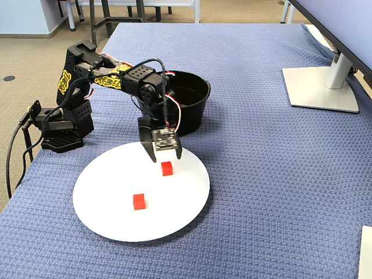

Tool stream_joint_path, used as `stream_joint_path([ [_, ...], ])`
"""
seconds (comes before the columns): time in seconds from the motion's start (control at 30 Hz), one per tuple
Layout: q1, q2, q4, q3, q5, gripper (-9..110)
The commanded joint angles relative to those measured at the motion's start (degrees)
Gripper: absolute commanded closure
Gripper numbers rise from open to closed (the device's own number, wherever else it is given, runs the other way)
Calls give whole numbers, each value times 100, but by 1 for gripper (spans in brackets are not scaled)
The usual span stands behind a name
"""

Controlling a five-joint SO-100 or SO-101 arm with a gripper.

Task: Pick up the red cubes from the white plate and place them in the black recipient

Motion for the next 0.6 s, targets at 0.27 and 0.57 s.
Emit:
stream_joint_path([
  [0.27,-202,114,-624,343,-1107,81],
  [0.57,-35,-53,-879,483,-765,84],
])
